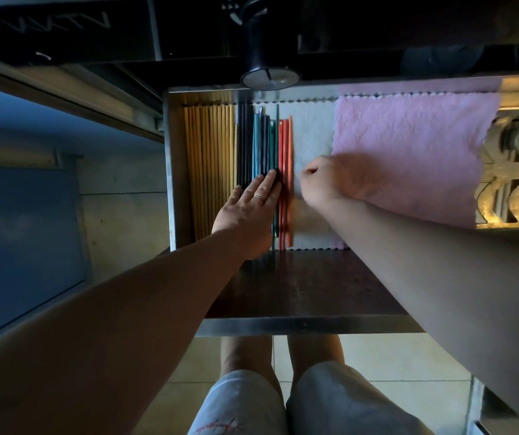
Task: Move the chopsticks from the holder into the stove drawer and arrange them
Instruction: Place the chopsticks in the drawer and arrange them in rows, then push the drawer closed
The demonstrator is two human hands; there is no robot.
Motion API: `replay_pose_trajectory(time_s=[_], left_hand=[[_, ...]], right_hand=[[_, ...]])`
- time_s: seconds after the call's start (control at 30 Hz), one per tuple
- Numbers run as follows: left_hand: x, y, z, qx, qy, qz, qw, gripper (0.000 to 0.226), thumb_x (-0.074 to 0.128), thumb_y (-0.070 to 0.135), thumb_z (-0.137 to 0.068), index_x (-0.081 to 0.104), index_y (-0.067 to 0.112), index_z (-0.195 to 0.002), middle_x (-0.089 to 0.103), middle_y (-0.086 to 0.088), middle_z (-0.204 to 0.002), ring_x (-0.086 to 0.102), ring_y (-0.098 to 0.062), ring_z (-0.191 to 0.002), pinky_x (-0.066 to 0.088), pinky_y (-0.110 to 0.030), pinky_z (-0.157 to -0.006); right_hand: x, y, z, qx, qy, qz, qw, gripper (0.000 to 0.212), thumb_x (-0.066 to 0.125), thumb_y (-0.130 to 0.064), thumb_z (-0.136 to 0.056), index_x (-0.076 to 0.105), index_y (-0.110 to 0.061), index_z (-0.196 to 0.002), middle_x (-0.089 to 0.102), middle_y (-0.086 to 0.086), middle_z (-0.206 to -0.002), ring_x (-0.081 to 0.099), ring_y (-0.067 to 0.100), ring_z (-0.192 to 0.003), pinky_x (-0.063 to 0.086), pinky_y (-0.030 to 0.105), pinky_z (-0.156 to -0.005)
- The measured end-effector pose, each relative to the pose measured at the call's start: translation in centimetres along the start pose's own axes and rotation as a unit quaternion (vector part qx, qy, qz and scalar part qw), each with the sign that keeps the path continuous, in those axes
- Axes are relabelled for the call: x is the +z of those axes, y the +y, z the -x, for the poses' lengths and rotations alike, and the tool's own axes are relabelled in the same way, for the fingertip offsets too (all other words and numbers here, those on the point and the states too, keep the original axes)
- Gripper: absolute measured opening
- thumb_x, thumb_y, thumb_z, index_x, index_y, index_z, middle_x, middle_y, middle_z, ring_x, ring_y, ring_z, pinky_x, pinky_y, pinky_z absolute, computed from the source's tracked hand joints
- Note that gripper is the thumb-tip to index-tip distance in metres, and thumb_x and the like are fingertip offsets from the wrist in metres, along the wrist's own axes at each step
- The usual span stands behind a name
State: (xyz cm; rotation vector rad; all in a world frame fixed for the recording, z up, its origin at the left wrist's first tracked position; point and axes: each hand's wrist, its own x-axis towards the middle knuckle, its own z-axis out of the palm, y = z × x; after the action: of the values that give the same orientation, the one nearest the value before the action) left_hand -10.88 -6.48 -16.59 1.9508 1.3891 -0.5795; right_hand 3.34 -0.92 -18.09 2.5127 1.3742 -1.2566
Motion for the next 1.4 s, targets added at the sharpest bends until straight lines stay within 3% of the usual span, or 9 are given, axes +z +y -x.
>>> replay_pose_trajectory(time_s=[0.1, 0.17, 0.3, 0.53, 0.73, 0.87, 1.0, 1.23, 1.4], left_hand=[[0.3, -0.2, 0.0, 0.0, -0.005, 0.0, 1.0, 0.088, 0.042, 0.005, -0.091, -0.016, 0.025, -0.154, -0.033, 0.01, -0.157, -0.022, -0.012, -0.147, -0.007, -0.04, -0.119], [0.2, -0.3, -0.1, 0.0, -0.01, 0.0, 1.0, 0.09, 0.043, 0.005, -0.09, -0.017, 0.025, -0.154, -0.033, 0.009, -0.157, -0.022, -0.012, -0.147, -0.006, -0.04, -0.12], [-0.2, -0.3, -0.1, -0.002, -0.029, -0.002, 1.0, 0.09, 0.044, 0.006, -0.09, -0.016, 0.025, -0.154, -0.032, 0.01, -0.157, -0.021, -0.011, -0.147, -0.004, -0.041, -0.121], [-1.9, 0.2, 1.6, -0.01, -0.09, -0.006, 0.996, 0.083, 0.045, 0.012, -0.095, -0.009, 0.023, -0.156, -0.019, 0.003, -0.163, -0.008, -0.018, -0.151, 0.005, -0.044, -0.121], [-5.3, 3.5, 6.5, -0.098, -0.13, 0.142, 0.976, 0.069, 0.052, 0.026, -0.097, 0.015, 0.018, -0.155, 0.02, -0.005, -0.162, 0.024, -0.028, -0.147, 0.03, -0.05, -0.115], [-8.1, 5.8, 10.4, -0.126, -0.112, 0.225, 0.96, 0.057, 0.053, 0.02, -0.095, 0.033, 0.017, -0.148, 0.044, -0.006, -0.147, 0.044, -0.025, -0.132, 0.041, -0.039, -0.103], [-10.9, 8.0, 14.6, -0.126, -0.084, 0.259, 0.954, 0.042, 0.047, 0.028, -0.099, 0.044, 0.018, -0.14, 0.059, -0.007, -0.125, 0.059, -0.019, -0.101, 0.049, -0.03, -0.078], [-12.0, 10.8, 20.1, -0.113, 0.039, 0.35, 0.929, 0.04, 0.051, 0.031, -0.098, 0.052, 0.025, -0.138, 0.063, 0.0, -0.132, 0.06, -0.019, -0.117, 0.05, -0.035, -0.098], [-10.6, 13.2, 22.1, -0.15, 0.064, 0.479, 0.862, 0.022, 0.057, 0.025, -0.096, 0.069, 0.015, -0.111, 0.072, -0.005, -0.106, 0.068, -0.019, -0.094, 0.055, -0.032, -0.086]], right_hand=[[0.4, 0.1, 0.5, -0.009, -0.031, -0.008, 0.999, 0.022, 0.049, -0.004, -0.086, 0.064, -0.012, -0.074, 0.068, 0.012, -0.084, 0.065, 0.028, -0.082, 0.049, 0.029, -0.069], [0.6, -0.1, 0.8, -0.015, -0.061, -0.015, 0.998, 0.021, 0.05, -0.005, -0.09, 0.069, -0.008, -0.081, 0.07, 0.012, -0.088, 0.064, 0.026, -0.078, 0.052, 0.03, -0.071], [0.7, -0.4, 1.3, -0.006, -0.075, -0.002, 0.997, 0.022, 0.049, -0.01, -0.093, 0.07, -0.006, -0.087, 0.064, 0.006, -0.078, 0.054, 0.018, -0.06, 0.039, 0.02, -0.052], [-0.7, -0.2, 3.6, 0.023, -0.087, -0.064, 0.994, 0.018, 0.051, -0.008, -0.091, 0.064, -0.012, -0.078, 0.066, 0.014, -0.082, 0.068, 0.035, -0.085, 0.055, 0.038, -0.072], [-6.2, 0.3, 9.6, 0.018, -0.089, -0.087, 0.992, 0.02, 0.053, -0.014, -0.091, 0.068, -0.006, -0.101, 0.069, 0.011, -0.101, 0.066, 0.03, -0.095, 0.057, 0.044, -0.083], [-9.9, 0.8, 13.5, 0.046, -0.088, -0.15, 0.984, 0.019, 0.055, -0.025, -0.086, 0.068, -0.023, -0.099, 0.07, -0.001, -0.104, 0.069, 0.025, -0.095, 0.058, 0.048, -0.083], [-13.7, 0.6, 17.5, 0.086, -0.089, -0.262, 0.957, 0.008, 0.058, -0.02, -0.091, 0.066, -0.023, -0.093, 0.07, 0.005, -0.1, 0.07, 0.026, -0.089, 0.06, 0.037, -0.072], [-18.8, 2.8, 22.4, 0.114, -0.102, -0.357, 0.922, 0.009, 0.055, -0.017, -0.096, 0.062, -0.018, -0.101, 0.071, 0.01, -0.101, 0.071, 0.024, -0.083, 0.056, 0.038, -0.072], [-20.9, 5.2, 24.6, 0.129, -0.143, -0.365, 0.911, 0.016, 0.049, -0.019, -0.099, 0.059, -0.014, -0.111, 0.07, 0.005, -0.097, 0.068, 0.026, -0.089, 0.053, 0.04, -0.078]])
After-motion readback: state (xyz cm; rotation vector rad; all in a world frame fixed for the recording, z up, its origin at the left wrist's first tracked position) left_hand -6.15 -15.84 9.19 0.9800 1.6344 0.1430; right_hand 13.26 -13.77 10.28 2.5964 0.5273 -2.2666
